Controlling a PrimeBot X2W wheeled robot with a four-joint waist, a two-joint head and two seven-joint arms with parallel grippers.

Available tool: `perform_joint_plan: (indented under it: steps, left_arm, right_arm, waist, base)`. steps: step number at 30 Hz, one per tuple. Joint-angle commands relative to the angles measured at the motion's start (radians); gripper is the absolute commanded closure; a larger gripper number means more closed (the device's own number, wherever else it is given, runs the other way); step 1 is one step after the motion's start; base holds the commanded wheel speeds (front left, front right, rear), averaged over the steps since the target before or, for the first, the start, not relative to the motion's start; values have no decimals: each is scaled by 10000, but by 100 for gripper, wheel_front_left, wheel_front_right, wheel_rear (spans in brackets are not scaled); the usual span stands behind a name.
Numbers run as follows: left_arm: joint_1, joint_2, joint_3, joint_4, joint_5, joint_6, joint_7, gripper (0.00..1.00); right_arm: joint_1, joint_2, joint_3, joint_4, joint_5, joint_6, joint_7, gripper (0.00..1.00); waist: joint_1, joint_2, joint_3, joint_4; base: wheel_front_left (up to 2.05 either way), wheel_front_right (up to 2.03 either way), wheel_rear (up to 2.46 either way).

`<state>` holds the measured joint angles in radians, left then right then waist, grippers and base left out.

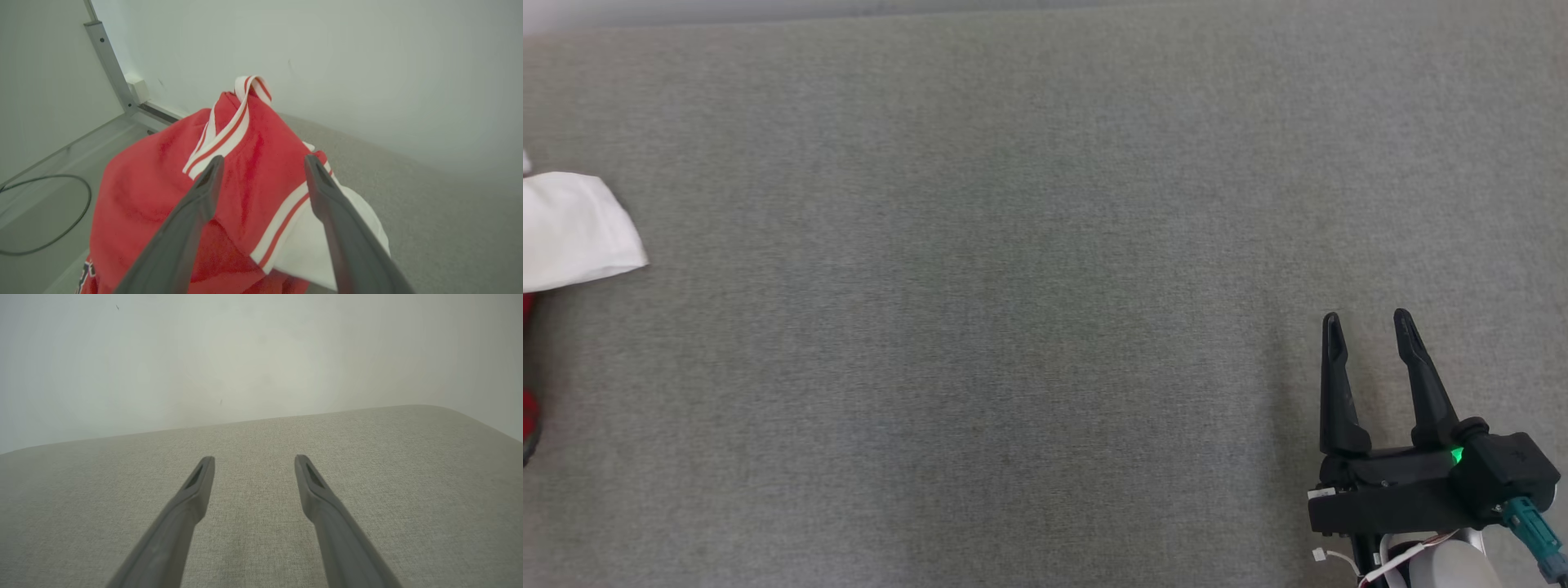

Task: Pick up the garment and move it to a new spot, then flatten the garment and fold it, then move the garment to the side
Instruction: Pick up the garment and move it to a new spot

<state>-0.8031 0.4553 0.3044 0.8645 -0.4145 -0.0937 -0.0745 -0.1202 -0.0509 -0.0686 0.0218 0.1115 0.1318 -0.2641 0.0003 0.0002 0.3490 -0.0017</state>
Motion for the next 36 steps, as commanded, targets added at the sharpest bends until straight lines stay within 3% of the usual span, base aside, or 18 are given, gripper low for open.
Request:
perform_joint_plan:
  steps: [1,12,16,17,18,24,36]
  left_arm:
    - [-89,166,-24,362,10,64,393,0]
    - [-733,542,-252,2188,-93,419,2405,0]
    - [-895,557,-324,2511,-47,588,2539,0]
    - [-947,537,-342,2527,-46,569,2437,72]
    - [-990,506,-325,2515,-86,557,2271,100]
    - [-1124,518,-442,2476,8,491,1137,100]
    - [-2383,507,-1000,1509,59,-202,-627,100]
  right_arm:
    - [-61,14,27,-49,-75,-21,-7,0]
    - [-101,12,-26,-153,-223,-21,-7,0]
    - [-82,13,-53,-163,-307,-21,-7,0]
    - [-64,13,-66,-164,-319,-21,-7,0]
    - [-41,13,-94,-159,-313,-21,-7,0]
    - [113,13,-174,-46,-315,-21,-6,0]
    - [640,11,-66,243,32,-21,-6,0]
  waist:
    - [-3,-2,313,-321]
    - [-3,-2,426,-405]
    - [-3,-2,405,-411]
    - [-3,-2,393,-401]
    - [-3,-2,374,-381]
    - [-3,-2,49,-210]
    - [-3,-2,-1243,252]
  base:
    - [0,0,0]
    - [0,0,0]
    - [0,0,0]
    - [0,0,0]
    - [0,0,0]
    - [0,0,0]
    - [0,0,0]
